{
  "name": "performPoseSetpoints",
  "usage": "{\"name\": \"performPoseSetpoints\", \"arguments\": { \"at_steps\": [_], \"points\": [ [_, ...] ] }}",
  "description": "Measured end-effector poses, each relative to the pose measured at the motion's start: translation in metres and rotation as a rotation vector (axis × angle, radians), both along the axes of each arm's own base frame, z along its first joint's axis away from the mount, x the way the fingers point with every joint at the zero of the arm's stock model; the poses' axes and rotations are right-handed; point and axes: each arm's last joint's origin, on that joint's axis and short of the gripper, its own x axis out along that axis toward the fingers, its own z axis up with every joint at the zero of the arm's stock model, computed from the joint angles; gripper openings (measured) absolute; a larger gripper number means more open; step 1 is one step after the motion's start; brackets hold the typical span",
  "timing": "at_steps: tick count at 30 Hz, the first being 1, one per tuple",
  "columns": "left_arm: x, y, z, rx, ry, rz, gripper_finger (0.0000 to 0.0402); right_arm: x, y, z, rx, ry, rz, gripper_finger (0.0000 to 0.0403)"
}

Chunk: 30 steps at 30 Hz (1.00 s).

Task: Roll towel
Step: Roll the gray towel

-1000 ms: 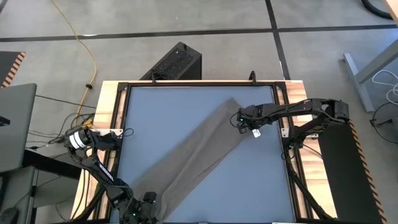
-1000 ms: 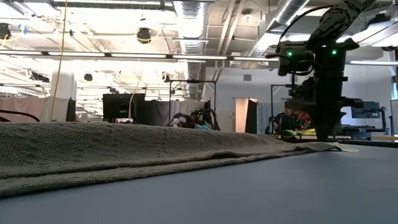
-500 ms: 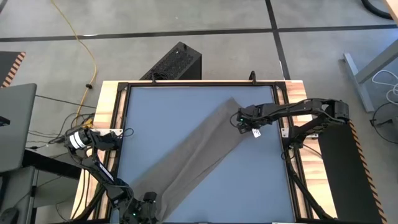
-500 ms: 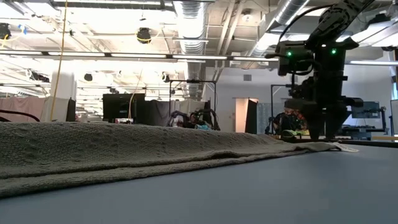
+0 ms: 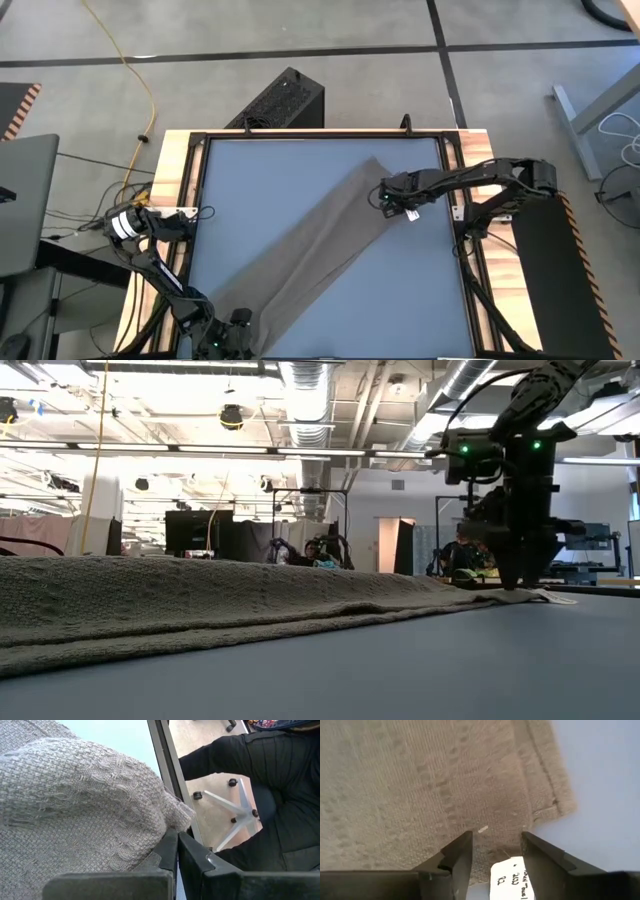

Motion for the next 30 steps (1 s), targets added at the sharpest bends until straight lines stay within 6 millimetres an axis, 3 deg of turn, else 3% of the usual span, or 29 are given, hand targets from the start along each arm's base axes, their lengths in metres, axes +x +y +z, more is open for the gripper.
{"name": "performPoseSetpoints", "arguments": {
  "at_steps": [6, 13, 17, 23, 30],
  "points": [
    [-0.001, 0.0, 0.0, 0.003, -0.008, -0.001, 0.0, 0.003, 0.003, -0.005, -0.006, 0.03, 0.018, 0.0119],
    [-0.001, -0.001, 0.0, 0.007, -0.016, -0.013, 0.0, 0.007, -0.001, 0.016, -0.057, 0.067, 0.029, 0.0014],
    [-0.001, -0.001, 0.0, 0.004, -0.015, -0.011, 0.0, 0.008, -0.006, 0.027, -0.081, 0.095, 0.015, 0.002],
    [-0.001, -0.001, 0.0, 0.002, -0.014, -0.009, 0.0, 0.01, -0.009, 0.026, -0.037, 0.054, 0.023, 0.0027],
    [-0.001, -0.001, 0.0, 0.002, -0.014, -0.01, 0.0, 0.015, 0.006, 0.023, 0.032, 0.007, 0.063, 0.0099]
  ]
}}
